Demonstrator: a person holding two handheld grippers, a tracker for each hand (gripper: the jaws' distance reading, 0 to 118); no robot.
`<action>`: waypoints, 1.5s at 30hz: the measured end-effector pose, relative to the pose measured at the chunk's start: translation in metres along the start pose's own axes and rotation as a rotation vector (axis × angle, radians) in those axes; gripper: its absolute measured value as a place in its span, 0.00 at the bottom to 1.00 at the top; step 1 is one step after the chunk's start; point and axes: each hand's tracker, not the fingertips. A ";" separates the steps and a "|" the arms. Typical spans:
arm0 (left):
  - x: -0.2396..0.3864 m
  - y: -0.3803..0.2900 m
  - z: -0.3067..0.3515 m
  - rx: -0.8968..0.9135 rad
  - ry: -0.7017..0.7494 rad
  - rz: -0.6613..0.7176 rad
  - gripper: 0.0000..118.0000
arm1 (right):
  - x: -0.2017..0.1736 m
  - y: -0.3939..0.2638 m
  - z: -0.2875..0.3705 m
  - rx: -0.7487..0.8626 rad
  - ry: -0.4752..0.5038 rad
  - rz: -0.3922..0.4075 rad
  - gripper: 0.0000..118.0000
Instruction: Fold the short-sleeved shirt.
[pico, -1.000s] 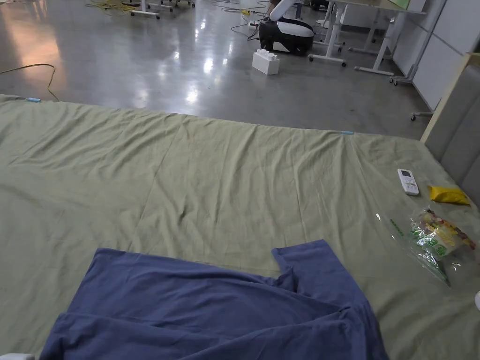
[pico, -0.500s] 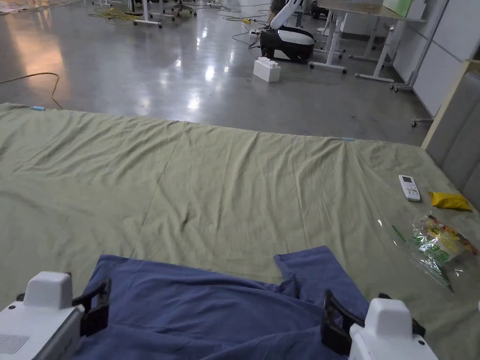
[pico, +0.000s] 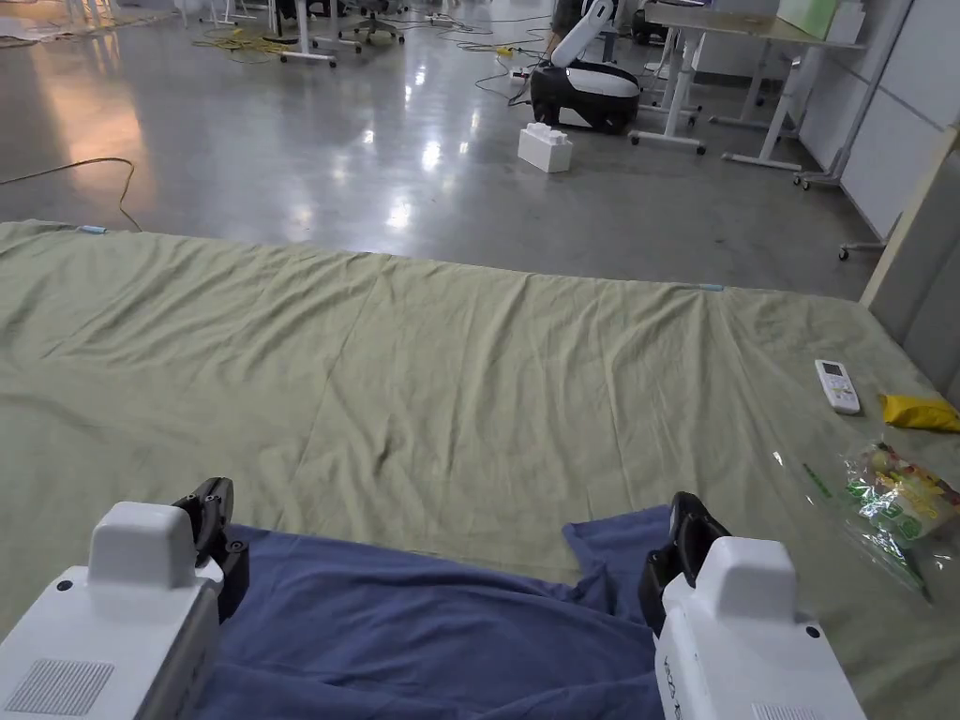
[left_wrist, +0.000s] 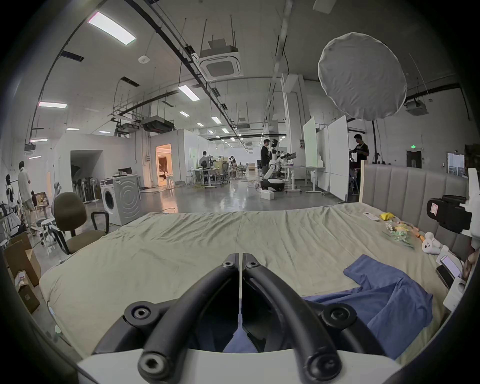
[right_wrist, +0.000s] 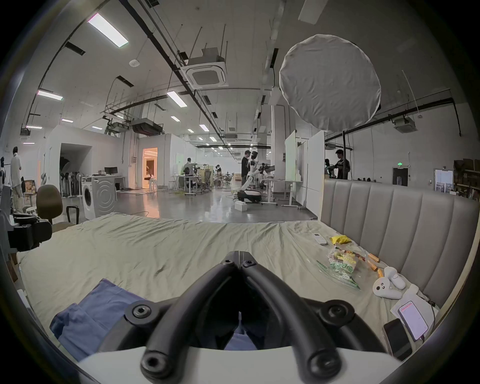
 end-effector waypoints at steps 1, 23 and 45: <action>-0.004 -0.002 -0.005 -0.007 -0.002 0.008 0.01 | -0.002 0.001 -0.001 0.005 -0.003 0.006 0.01; -0.084 -0.077 -0.264 -0.741 -0.063 0.072 0.57 | 0.034 -0.054 -0.028 -0.219 -0.062 0.050 0.01; -0.054 -0.092 -0.263 -0.773 -0.083 -0.058 0.04 | 0.109 -0.091 -0.155 -0.609 -0.044 -0.011 0.45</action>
